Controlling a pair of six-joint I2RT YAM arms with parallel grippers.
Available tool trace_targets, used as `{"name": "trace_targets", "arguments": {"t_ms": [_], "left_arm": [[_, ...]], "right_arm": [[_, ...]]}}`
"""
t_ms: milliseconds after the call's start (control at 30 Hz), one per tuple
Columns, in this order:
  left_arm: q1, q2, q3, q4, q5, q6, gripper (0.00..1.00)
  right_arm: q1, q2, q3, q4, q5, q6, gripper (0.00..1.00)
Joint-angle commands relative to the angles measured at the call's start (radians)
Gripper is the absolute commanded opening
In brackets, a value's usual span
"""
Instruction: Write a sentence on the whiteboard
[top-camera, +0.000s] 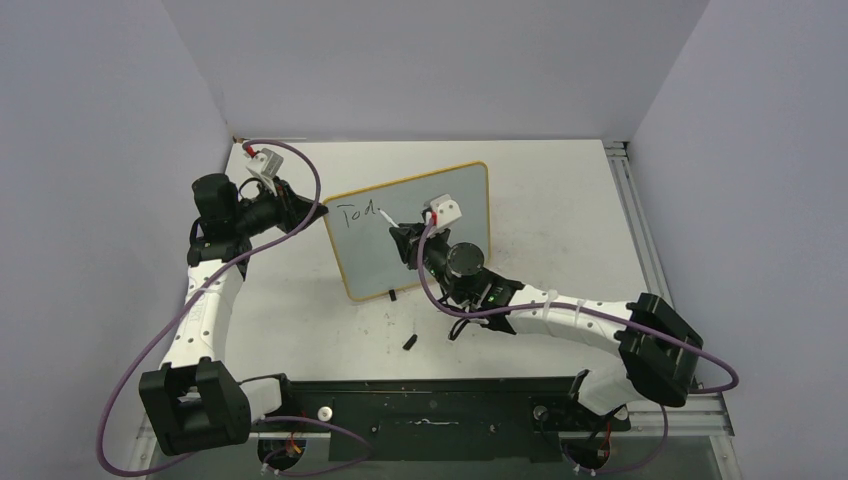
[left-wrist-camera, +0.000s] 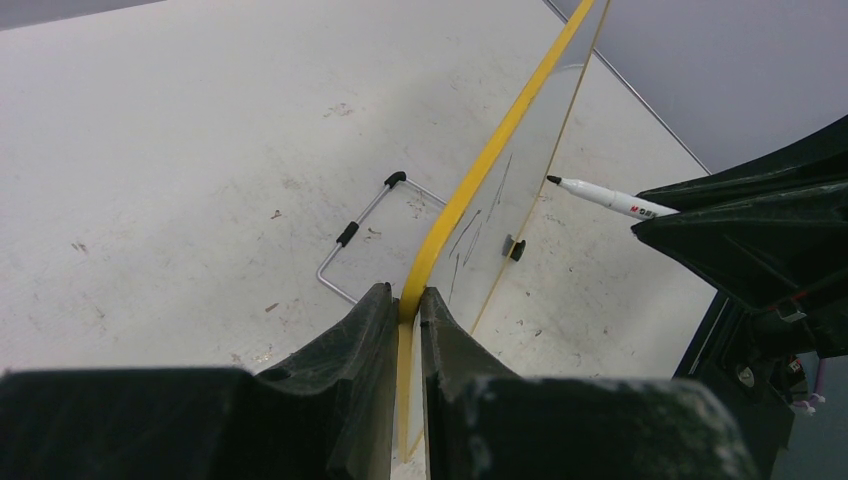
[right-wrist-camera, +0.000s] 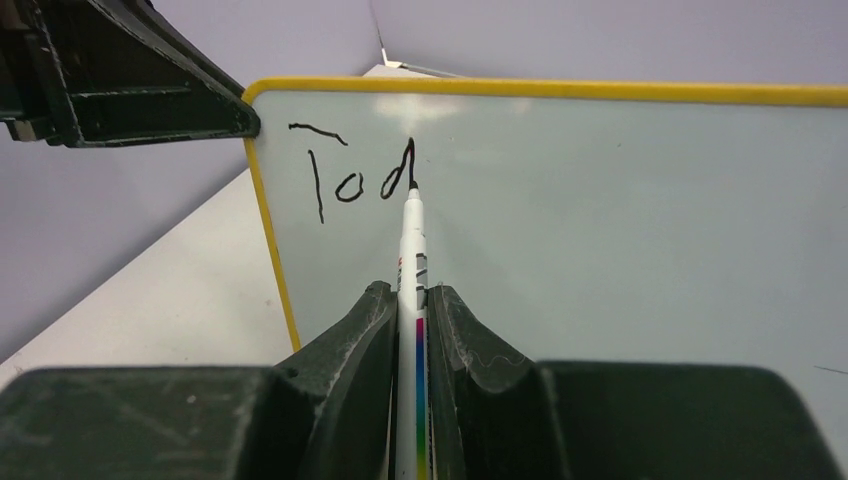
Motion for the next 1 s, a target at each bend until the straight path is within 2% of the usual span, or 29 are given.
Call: {"name": "trace_targets", "arguments": {"t_ms": [0,967], "left_arm": [[0.013,-0.012,0.005,0.015,0.007,0.002,0.00],[0.013,-0.007,0.008,0.015,0.008,0.004,0.00]], "right_arm": [[0.005,-0.038,0.007,0.046,0.013,-0.016,0.05],[-0.050,0.055,0.046,0.092,-0.028,-0.006,0.05]]}}
